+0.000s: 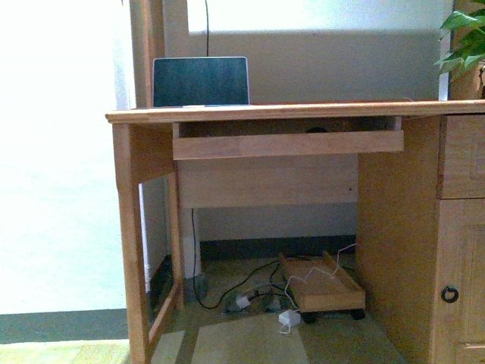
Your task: Place mouse
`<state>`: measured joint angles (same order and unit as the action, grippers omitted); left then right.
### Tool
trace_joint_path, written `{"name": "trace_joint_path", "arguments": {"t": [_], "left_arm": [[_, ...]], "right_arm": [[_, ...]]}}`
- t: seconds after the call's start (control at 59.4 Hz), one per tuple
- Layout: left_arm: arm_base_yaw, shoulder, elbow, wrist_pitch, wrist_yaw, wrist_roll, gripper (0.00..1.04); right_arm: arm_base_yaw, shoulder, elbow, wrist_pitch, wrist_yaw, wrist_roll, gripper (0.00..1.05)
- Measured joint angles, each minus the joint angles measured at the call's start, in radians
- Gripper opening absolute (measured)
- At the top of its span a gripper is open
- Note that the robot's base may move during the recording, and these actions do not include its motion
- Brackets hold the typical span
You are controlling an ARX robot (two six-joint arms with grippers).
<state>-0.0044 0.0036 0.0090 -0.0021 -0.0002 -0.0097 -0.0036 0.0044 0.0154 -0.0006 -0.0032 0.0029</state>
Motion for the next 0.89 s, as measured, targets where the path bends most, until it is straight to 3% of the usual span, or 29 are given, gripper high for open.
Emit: {"name": "trace_joint_path", "arguments": {"t": [0.892], "left_arm": [[0.000, 0.000, 0.000, 0.000, 0.000, 0.000, 0.97]], "right_arm": [[0.000, 0.000, 0.000, 0.000, 0.000, 0.000, 0.97]]}}
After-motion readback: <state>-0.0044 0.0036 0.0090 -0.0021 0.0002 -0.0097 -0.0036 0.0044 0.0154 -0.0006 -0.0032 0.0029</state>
